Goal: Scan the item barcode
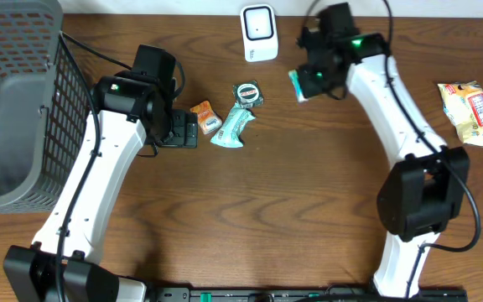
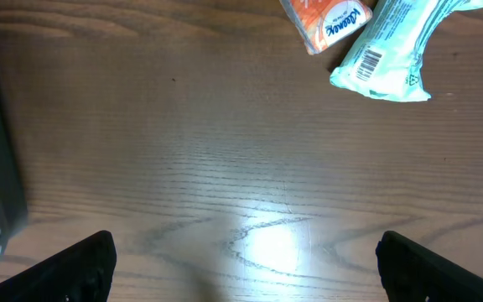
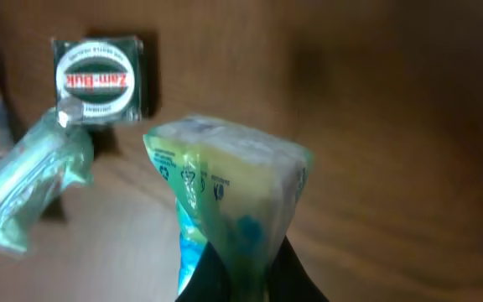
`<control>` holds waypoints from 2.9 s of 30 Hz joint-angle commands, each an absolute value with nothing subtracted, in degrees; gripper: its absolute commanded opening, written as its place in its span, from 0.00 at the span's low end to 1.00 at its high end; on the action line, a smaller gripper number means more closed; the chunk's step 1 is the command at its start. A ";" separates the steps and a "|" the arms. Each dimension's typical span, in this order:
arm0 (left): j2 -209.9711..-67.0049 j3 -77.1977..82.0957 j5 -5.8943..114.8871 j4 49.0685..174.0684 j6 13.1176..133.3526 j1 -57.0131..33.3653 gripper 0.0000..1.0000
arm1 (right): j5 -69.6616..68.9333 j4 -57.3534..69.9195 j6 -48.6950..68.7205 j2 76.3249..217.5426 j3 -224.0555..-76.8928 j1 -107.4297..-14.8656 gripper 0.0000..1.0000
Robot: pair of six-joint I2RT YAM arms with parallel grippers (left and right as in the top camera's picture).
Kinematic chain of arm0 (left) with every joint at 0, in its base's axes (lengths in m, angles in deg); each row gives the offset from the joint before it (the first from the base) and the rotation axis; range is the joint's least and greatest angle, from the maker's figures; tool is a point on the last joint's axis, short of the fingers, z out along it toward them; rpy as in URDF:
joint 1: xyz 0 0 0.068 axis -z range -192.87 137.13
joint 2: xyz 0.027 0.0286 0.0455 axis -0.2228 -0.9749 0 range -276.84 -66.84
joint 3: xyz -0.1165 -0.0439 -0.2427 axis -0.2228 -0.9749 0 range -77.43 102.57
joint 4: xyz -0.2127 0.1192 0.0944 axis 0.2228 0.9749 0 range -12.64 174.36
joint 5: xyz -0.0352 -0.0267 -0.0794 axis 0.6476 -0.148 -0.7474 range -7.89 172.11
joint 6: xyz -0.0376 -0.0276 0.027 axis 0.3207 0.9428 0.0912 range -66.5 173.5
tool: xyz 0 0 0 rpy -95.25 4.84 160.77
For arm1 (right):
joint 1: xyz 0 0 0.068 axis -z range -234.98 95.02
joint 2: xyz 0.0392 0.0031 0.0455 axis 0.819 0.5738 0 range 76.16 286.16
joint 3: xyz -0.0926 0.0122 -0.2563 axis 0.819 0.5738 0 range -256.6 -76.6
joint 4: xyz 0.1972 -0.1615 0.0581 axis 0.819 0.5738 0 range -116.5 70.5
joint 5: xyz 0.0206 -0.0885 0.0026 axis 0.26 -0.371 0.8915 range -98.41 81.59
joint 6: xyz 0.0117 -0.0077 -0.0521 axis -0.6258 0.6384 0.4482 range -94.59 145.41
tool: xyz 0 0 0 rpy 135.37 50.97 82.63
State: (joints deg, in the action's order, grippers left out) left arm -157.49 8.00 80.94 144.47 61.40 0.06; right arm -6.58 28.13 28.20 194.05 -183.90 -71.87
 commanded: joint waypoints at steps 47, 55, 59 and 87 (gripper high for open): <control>-157.65 7.85 81.23 144.69 61.71 0.08 0.98 | -36.33 -15.32 74.69 218.02 -199.86 -82.97 0.01; -157.65 7.85 81.23 144.71 61.71 0.08 0.98 | -36.94 -14.30 70.03 214.48 -199.86 -82.27 0.01; -157.65 7.85 81.23 144.71 61.71 0.08 0.98 | -36.92 -10.51 64.74 209.43 -199.86 -79.78 0.01; -157.65 7.85 81.23 144.71 61.71 0.08 0.98 | -6.76 35.80 39.24 214.46 -198.68 -36.07 0.01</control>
State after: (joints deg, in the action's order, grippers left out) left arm -157.49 8.00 80.92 144.52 61.40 0.06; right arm -8.90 35.82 40.15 212.23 -199.27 -37.55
